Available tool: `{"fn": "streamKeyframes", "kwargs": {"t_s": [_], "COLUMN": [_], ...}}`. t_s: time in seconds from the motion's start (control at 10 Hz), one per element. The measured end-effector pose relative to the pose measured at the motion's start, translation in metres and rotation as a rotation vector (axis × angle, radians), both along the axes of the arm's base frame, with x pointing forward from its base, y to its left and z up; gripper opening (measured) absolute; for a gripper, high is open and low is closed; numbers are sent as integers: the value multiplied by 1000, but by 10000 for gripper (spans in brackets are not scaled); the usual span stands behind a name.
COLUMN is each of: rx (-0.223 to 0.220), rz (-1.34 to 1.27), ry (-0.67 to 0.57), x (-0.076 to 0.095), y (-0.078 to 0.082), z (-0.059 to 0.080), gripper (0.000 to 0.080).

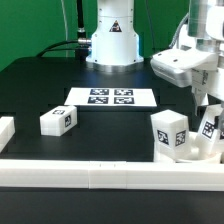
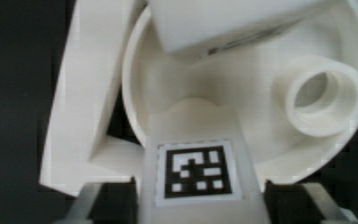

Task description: Assemble stool

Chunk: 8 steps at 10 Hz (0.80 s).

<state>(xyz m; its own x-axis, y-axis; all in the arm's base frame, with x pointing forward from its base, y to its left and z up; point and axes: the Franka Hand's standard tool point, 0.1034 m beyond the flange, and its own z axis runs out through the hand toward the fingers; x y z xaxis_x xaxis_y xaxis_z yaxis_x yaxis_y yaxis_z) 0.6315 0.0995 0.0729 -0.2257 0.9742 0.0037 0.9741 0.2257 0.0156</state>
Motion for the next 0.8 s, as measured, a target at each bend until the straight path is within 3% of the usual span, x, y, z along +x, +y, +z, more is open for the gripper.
{"fn": "streamKeyframes", "kwargs": {"t_s": [0.3,0.5,0.8], "rx": [11,22,19], "rz": [-308,-371,-633], "ry": [69,53,57], "x": [-3,0,0], "y": [-8,-13,-11], "z": [-1,-2,-2], "gripper": [343,343,343]}}
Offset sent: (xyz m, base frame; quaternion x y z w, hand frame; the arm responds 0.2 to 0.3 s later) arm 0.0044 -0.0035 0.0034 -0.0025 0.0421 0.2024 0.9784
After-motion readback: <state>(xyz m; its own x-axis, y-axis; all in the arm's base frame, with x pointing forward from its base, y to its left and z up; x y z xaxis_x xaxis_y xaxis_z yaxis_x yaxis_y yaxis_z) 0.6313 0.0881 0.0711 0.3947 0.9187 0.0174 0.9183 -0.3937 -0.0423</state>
